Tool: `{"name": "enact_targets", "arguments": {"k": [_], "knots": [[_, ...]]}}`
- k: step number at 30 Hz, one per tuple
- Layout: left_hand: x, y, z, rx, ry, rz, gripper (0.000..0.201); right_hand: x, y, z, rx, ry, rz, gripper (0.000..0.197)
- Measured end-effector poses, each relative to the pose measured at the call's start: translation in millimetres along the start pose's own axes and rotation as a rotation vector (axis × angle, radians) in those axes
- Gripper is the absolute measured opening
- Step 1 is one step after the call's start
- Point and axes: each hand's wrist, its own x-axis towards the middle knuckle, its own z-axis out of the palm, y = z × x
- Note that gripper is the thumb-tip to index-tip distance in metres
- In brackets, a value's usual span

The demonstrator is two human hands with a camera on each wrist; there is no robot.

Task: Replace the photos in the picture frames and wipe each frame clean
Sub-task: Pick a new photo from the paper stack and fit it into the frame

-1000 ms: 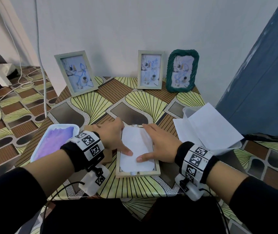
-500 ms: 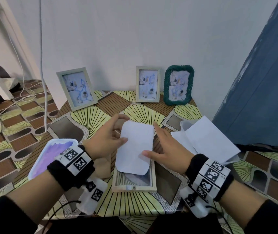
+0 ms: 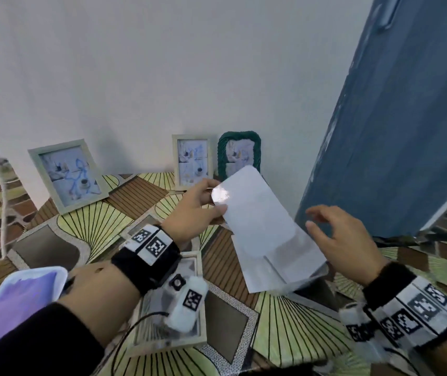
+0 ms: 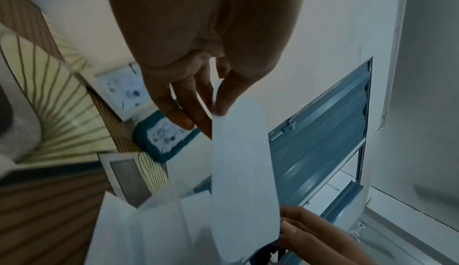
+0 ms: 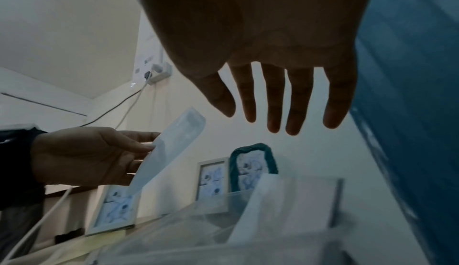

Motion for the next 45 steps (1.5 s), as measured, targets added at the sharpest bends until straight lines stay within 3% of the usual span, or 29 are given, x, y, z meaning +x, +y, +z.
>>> {"name": "enact_targets", "arguments": {"k": [5,13,18,21,24,31,36,45], "knots": [[32.4,-12.6,46.8,0.130,-0.076,-0.018,0.034,3.7,31.5,-8.5,-0.099,-0.147,0.146,0.029],[55.2,-25.7,71.5,0.591,-0.119,0.083,0.033,4.4,33.4,1.1,-0.036,-0.251,0.172,0.020],[51.0,-34.4,78.7,1.047,-0.048,0.125,0.022,6.4,27.4,-0.3,-0.020,-0.265,0.172,0.020],[49.8,-38.0,78.2,1.358,-0.111,0.082,0.026,6.1,26.0,0.5,-0.036,-0.258,0.172,0.019],[46.5,-38.7,79.5,1.499,-0.152,0.111,0.034,4.9,24.6,2.8,-0.040,-0.252,0.184,0.020],[36.2,-29.0,71.2,1.329,-0.135,0.147,0.066,3.8,21.4,6.7,-0.131,-0.189,0.213,0.019],[17.0,-34.2,60.9,1.367,-0.251,0.184,0.046,1.7,16.5,7.6,-0.136,-0.154,0.237,0.012],[9.6,-46.8,50.0,0.965,-0.245,0.157,0.061,-0.5,-10.9,-8.9,-0.165,0.069,0.184,0.009]]}}
